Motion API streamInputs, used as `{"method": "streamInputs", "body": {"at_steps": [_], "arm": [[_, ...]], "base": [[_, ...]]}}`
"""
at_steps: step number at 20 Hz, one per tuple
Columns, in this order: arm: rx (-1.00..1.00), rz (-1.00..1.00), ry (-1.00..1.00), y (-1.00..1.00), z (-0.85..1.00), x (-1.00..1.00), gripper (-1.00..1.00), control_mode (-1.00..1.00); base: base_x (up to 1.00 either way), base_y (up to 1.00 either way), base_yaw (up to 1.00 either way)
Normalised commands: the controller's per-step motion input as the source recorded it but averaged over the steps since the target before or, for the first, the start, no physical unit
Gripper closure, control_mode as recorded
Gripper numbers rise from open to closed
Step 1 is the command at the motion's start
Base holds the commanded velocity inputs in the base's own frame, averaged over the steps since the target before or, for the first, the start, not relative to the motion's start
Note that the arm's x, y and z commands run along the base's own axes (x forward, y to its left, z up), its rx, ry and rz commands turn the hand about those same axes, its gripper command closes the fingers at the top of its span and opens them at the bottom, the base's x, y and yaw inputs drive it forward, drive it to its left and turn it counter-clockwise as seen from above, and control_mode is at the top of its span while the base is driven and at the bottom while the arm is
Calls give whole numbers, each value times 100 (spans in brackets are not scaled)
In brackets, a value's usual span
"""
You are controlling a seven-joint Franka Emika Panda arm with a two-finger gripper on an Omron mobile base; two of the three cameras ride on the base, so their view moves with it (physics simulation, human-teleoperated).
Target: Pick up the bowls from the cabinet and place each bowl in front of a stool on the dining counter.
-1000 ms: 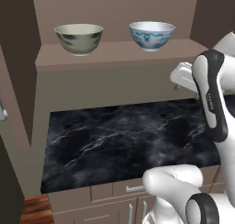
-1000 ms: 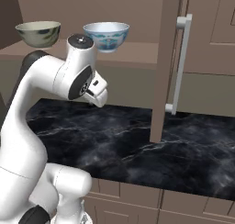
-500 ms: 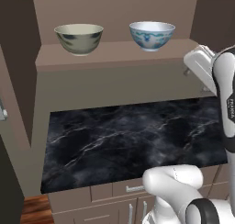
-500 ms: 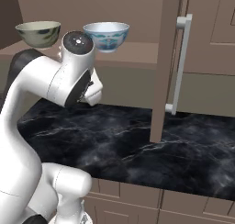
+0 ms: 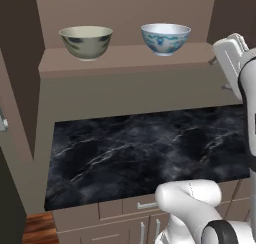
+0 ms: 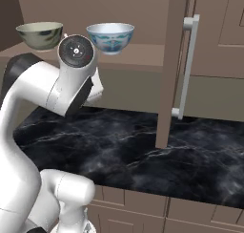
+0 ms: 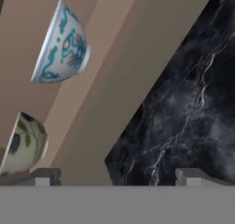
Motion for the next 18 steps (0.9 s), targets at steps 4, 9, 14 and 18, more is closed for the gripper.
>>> {"method": "streamInputs", "body": {"at_steps": [4, 9, 14, 18], "arm": [[8, 0, -8, -2, 45, 22, -100, -100], [6, 0, -1, 0, 51, 32, -100, -100], [2, 0, 0, 0, 23, 41, -100, -100], [0, 0, 0, 0, 1, 53, -100, -100]], "base": [[0, 0, 0], [0, 0, 0], [0, 0, 0], [0, 0, 0]]}}
